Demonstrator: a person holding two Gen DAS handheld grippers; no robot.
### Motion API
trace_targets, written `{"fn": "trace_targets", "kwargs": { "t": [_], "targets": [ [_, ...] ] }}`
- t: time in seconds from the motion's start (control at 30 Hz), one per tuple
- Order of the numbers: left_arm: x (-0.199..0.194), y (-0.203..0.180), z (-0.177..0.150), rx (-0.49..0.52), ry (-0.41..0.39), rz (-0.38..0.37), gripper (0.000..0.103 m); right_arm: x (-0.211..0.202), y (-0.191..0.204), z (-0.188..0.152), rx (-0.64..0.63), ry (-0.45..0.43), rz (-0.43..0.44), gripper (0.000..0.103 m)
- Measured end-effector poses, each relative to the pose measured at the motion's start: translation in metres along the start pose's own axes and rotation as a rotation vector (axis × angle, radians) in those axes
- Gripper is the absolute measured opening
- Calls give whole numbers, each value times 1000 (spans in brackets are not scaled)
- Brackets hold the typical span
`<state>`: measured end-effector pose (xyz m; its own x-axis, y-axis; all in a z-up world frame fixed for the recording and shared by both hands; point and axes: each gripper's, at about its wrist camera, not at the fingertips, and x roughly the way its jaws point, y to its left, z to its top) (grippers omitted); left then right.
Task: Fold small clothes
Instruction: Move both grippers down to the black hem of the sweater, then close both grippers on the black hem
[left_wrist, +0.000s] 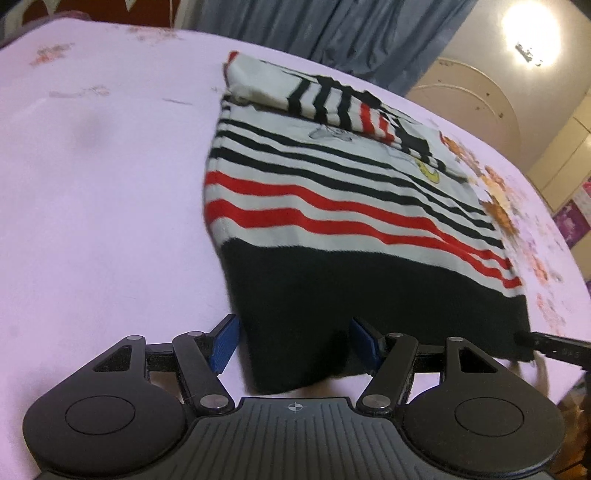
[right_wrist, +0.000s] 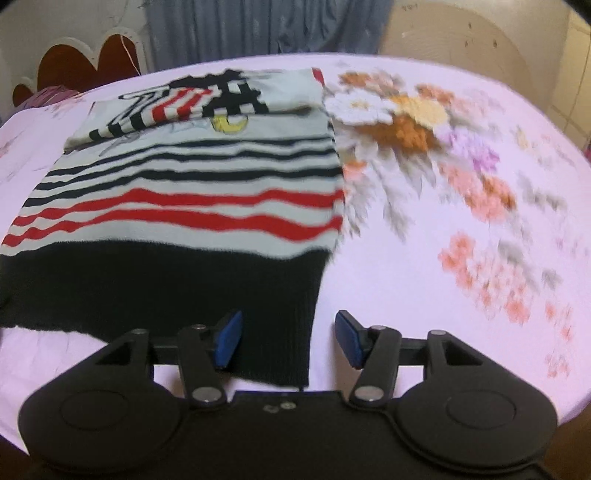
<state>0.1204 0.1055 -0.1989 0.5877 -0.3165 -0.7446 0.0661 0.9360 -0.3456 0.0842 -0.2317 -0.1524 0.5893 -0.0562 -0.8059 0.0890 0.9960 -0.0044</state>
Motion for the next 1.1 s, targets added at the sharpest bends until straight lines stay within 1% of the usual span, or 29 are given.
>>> {"fn": "trace_targets", "kwargs": {
  "t": [0.03,0.07,0.1,0.13,0.17,0.2,0.23,0.3,0.37,0.5,0.6,0.7,0.87,0.97,1.03,1.1],
  "targets": [
    [2,0,1,-4,9,-13,46,1,-1,-2,10,9,9,51],
    [4,-1,2,-8,23,-25,36,2,-2,-3,21,17,19,47],
    [6,0,3,-18,32,-33,28,3,-1,-5,32,18,33,39],
    [9,1,6,-33,41,-50,19,4,-1,-5,33,21,46,35],
    [11,2,7,-45,51,-64,16,5,0,-3,29,22,54,30],
    [13,3,9,-56,59,-76,12,6,2,-1,24,21,64,18],
    [14,2,11,-60,61,-85,10,8,2,1,25,33,95,13],
    [12,-5,16,-31,46,-103,10,8,1,6,39,38,130,11],
    [6,-13,25,2,2,-116,10,4,-2,14,61,19,182,11],
    [-3,-26,60,30,-97,-141,9,-9,-3,44,61,-67,236,11],
    [-2,-33,94,33,-174,-151,9,-14,-3,79,45,-148,254,11],
    [5,-34,131,24,-228,-157,9,-8,-4,120,37,-211,268,11],
    [39,-37,193,15,-288,-139,9,24,-6,189,47,-271,277,11],
    [66,-37,231,4,-313,-110,9,57,-11,232,91,-274,291,11],
    [91,-36,258,4,-318,-85,9,81,-11,256,113,-266,291,11],
    [115,-36,276,-2,-317,-62,9,104,-11,278,132,-250,290,11]
  ]
}}
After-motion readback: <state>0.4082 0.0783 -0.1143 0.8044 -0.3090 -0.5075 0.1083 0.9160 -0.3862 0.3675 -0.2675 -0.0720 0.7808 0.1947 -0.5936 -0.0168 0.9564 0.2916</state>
